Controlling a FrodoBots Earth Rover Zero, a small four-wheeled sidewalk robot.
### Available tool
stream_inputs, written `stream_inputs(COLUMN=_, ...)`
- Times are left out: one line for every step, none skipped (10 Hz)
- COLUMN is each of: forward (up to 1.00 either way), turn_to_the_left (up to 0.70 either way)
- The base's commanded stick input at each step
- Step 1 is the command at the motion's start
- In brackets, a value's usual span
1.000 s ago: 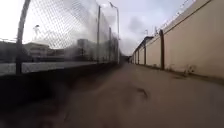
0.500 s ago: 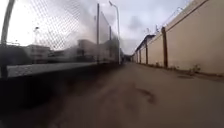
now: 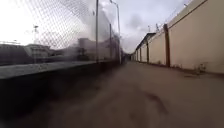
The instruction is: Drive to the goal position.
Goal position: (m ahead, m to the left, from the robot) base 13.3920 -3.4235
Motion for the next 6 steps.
stream_inputs(forward=0.5, turn_to_the_left=0.0)
stream_inputs(forward=0.5, turn_to_the_left=0.0)
stream_inputs(forward=0.5, turn_to_the_left=0.0)
stream_inputs(forward=0.5, turn_to_the_left=0.0)
stream_inputs(forward=0.5, turn_to_the_left=0.0)
stream_inputs(forward=0.5, turn_to_the_left=0.0)
